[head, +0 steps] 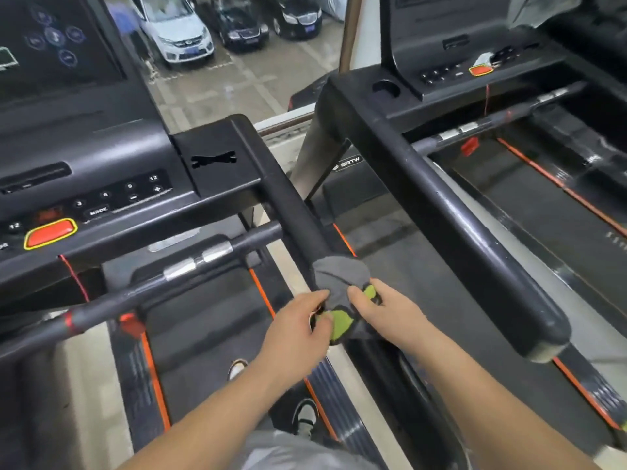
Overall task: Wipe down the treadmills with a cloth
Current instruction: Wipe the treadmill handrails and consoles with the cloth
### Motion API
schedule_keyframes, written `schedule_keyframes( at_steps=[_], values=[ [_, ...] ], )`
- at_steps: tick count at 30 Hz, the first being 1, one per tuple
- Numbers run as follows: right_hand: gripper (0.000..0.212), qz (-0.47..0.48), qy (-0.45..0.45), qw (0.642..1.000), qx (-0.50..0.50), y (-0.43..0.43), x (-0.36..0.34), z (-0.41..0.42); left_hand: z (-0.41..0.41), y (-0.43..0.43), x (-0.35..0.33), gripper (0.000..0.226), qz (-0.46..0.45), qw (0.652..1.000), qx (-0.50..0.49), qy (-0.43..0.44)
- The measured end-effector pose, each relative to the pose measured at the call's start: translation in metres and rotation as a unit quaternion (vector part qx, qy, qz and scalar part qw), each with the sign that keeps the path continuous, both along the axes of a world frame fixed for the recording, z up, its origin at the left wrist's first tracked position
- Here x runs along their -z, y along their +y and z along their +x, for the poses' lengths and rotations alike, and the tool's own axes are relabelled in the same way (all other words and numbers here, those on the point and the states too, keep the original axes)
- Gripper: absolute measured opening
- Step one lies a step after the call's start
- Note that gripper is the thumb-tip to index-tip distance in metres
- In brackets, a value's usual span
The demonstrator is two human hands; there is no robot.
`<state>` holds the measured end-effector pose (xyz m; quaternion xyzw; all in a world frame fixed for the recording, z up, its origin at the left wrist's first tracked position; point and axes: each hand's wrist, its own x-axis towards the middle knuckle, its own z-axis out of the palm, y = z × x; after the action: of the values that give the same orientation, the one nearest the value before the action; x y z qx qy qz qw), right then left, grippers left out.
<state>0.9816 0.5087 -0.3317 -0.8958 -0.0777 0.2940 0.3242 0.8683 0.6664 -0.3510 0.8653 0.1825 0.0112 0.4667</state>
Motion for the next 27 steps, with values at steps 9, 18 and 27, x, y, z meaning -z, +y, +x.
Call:
schedule_keyframes(
  at_steps=[9,18,27],
  values=[
    [0.068,-0.199,-0.181,0.958,-0.102,0.014,0.011,-0.035,-0.015,-0.019,0.011,0.047,0.060,0.997,0.020,0.043],
    [0.071,-0.155,-0.138,0.974,-0.090,0.130,0.002,0.050,-0.006,0.031,-0.019,0.042,0.066,0.996,-0.054,0.005],
    [0.099,-0.313,-0.257,0.891,-0.207,0.064,0.014,-0.020,-0.010,0.040,0.002,0.046,0.013,0.995,-0.093,0.035]
  ],
)
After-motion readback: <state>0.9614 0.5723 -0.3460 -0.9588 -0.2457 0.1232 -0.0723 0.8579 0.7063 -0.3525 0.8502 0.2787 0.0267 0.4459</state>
